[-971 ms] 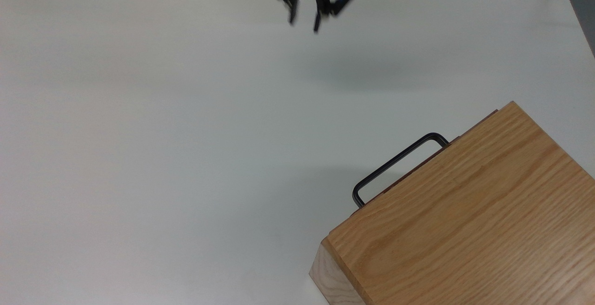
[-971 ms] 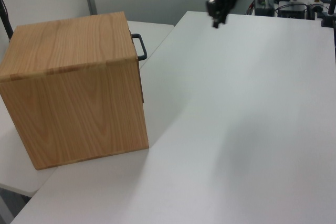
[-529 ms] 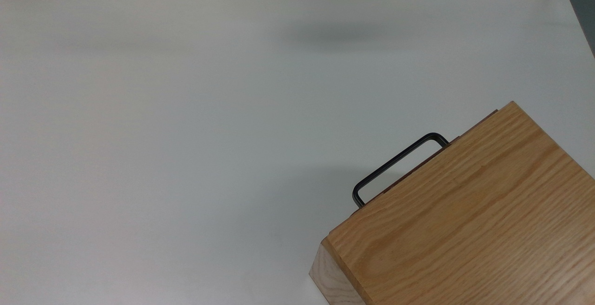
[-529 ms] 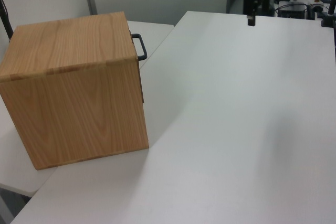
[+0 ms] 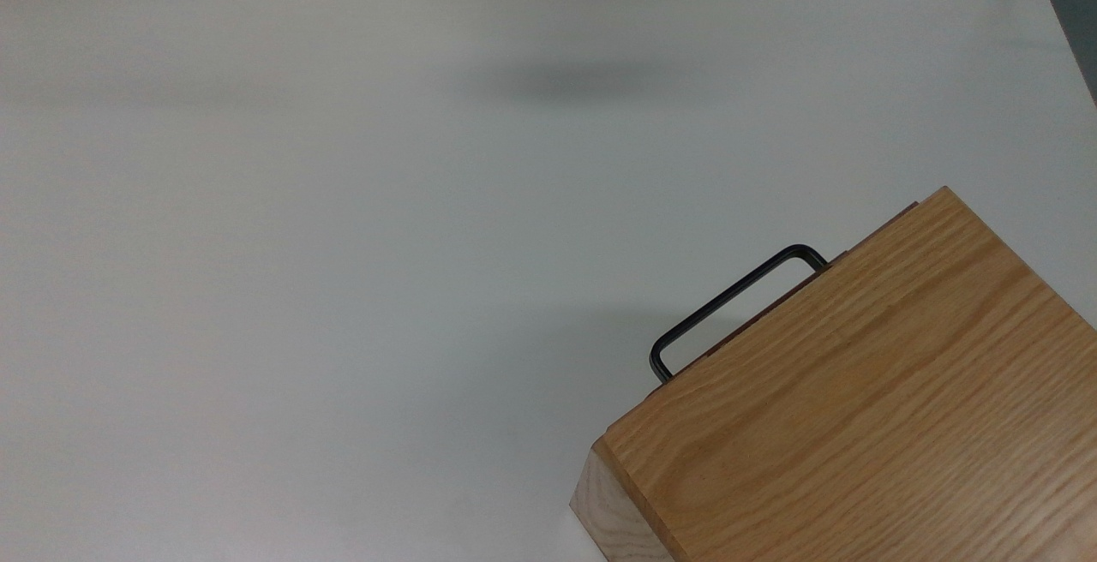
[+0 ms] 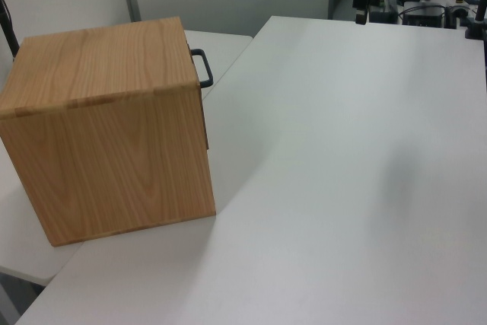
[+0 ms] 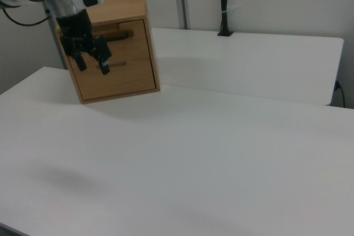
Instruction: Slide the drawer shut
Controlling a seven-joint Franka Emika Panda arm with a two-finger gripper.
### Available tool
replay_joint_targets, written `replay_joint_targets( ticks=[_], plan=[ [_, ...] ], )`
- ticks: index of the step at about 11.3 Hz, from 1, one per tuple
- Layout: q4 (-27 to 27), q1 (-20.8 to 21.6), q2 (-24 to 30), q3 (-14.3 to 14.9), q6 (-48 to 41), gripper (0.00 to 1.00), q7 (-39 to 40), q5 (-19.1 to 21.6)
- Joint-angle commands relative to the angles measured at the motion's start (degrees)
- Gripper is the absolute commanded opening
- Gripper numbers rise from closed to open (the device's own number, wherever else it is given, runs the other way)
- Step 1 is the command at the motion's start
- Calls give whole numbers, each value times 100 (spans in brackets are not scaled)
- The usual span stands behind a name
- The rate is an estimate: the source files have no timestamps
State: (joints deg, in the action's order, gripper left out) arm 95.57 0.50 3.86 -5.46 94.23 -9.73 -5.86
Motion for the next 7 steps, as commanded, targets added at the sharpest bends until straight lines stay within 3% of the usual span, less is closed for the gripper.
replay_joint_targets(
  ticks=[1, 7],
  plan=[
    [121, 64, 124, 238, 192, 100, 419, 453],
    [50, 56, 62, 238, 192, 100, 647, 471]
  ],
)
